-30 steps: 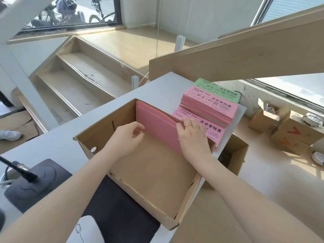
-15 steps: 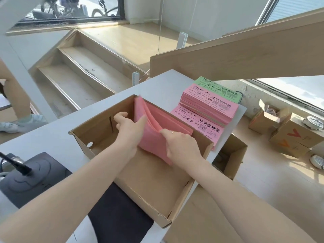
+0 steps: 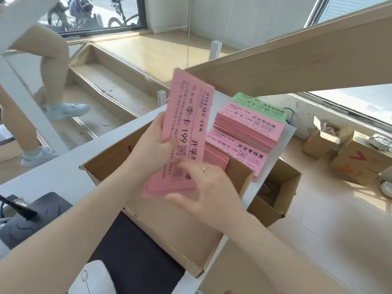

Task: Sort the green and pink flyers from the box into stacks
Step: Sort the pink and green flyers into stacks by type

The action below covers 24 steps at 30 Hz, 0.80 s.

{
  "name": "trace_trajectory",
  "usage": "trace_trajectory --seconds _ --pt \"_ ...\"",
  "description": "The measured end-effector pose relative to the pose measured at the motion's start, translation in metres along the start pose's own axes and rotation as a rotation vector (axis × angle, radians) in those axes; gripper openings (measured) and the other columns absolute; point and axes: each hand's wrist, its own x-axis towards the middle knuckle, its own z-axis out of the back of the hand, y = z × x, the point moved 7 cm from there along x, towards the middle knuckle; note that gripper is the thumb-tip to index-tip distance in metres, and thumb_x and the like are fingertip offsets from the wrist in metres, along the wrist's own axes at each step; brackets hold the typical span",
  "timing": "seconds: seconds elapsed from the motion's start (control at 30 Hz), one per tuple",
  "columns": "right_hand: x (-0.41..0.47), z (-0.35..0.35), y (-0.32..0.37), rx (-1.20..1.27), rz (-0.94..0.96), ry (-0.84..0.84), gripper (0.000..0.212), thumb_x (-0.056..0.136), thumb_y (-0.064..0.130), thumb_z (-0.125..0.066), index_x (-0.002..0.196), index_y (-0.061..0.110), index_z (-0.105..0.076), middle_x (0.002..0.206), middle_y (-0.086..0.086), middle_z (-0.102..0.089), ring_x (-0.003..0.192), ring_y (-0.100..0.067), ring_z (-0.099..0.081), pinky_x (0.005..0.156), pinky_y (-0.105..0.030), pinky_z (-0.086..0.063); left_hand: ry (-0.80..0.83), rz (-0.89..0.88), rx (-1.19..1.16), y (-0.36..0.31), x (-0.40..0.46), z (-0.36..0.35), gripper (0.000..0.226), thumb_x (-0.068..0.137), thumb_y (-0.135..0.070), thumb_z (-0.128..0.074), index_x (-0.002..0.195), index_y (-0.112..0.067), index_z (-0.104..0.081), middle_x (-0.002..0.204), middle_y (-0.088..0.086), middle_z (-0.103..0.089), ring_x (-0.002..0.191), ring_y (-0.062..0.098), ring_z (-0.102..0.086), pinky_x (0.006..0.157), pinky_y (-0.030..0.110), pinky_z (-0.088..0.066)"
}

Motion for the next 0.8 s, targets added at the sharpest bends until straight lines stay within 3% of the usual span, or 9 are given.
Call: trace_trajectory --seconds 0.1,0.2,0.33,0.43,0.53,0.6,0.7,0.8 --pt "0.006 0.047 -0.046 0.207 -0.32 -0.215 0.058 0.083 0.047 -0.056 0.131 0.016 -0.047 0.14 0.001 -0.045 0.131 -0.01 -0.035 0.109 -0.03 -0.028 0.155 -0.086 0.163 -0.027 0.013 -0.015 0.044 0.092 -0.007 -0.051 0.129 -0.029 -0.043 0.117 -0.01 -0.064 0.104 0.011 -0.063 0.094 0.039 -0.048" --pt "0.005 0.066 -0.098 0.472 -0.647 -0.19 0.06 0.089 0.033 -0.059 0.141 0.021 -0.032 0.143 0.006 -0.041 0.131 -0.008 -0.037 0.11 -0.038 -0.033 0.186 -0.048 -0.057 -0.038 0.028 -0.035 0.044 0.091 -0.002 -0.051 0.127 -0.027 -0.046 0.113 -0.006 -0.067 0.1 0.016 -0.066 0.09 0.047 -0.051" --pt "0.01 0.058 -0.123 0.741 -0.643 0.002 0.031 0.089 0.024 -0.06 0.119 0.025 -0.054 0.115 0.01 -0.065 0.105 -0.007 -0.062 0.093 -0.036 -0.052 0.136 0.067 -0.503 -0.038 0.051 -0.074 0.045 0.088 0.004 -0.053 0.126 -0.02 -0.047 0.111 0.002 -0.068 0.099 0.023 -0.068 0.084 0.049 -0.054" --pt "0.018 0.067 -0.149 0.755 -0.6 0.01 0.036 0.087 0.021 -0.064 0.12 0.028 -0.053 0.115 0.008 -0.067 0.106 -0.009 -0.063 0.092 -0.035 -0.053 0.161 0.08 -0.654 -0.037 0.073 -0.101 0.046 0.09 0.005 -0.049 0.13 -0.017 -0.045 0.112 0.004 -0.068 0.098 0.022 -0.068 0.08 0.042 -0.057" --pt "0.026 0.084 -0.188 0.644 -0.574 0.075 0.036 0.087 0.022 -0.063 0.117 0.039 -0.052 0.114 0.014 -0.066 0.104 -0.004 -0.063 0.092 -0.037 -0.051 0.139 0.058 -0.767 -0.033 0.109 -0.103 0.031 0.092 0.0 -0.045 0.121 -0.012 -0.049 0.105 0.004 -0.07 0.092 0.02 -0.068 0.076 0.035 -0.057" --pt "0.032 0.096 -0.213 0.553 -0.551 0.135 0.035 0.088 0.019 -0.062 0.114 0.041 -0.053 0.107 0.021 -0.066 0.093 0.006 -0.064 0.085 -0.024 -0.052 0.076 0.041 -0.722 -0.025 0.135 -0.095 0.023 0.09 -0.002 -0.049 0.11 -0.011 -0.055 0.092 0.001 -0.072 0.083 0.016 -0.069 0.073 0.03 -0.056" --pt "0.043 0.109 -0.246 0.348 -0.481 0.214 0.033 0.088 0.019 -0.062 0.113 0.039 -0.054 0.1 0.027 -0.061 0.083 0.018 -0.058 0.069 0.0 -0.041 0.126 0.012 -0.394 -0.016 0.16 -0.097 0.021 0.087 0.006 -0.053 0.1 -0.009 -0.062 0.087 0.002 -0.074 0.082 0.017 -0.071 0.078 0.027 -0.057" --pt "0.053 0.11 -0.269 0.048 -0.396 0.273 0.035 0.09 0.025 -0.058 0.123 0.036 -0.054 0.112 0.015 -0.063 0.088 0.001 -0.056 0.066 -0.007 -0.039 0.285 -0.014 0.039 -0.007 0.172 -0.117 0.029 0.085 0.006 -0.059 0.094 -0.02 -0.068 0.085 -0.014 -0.074 0.082 0.004 -0.07 0.074 0.015 -0.053"
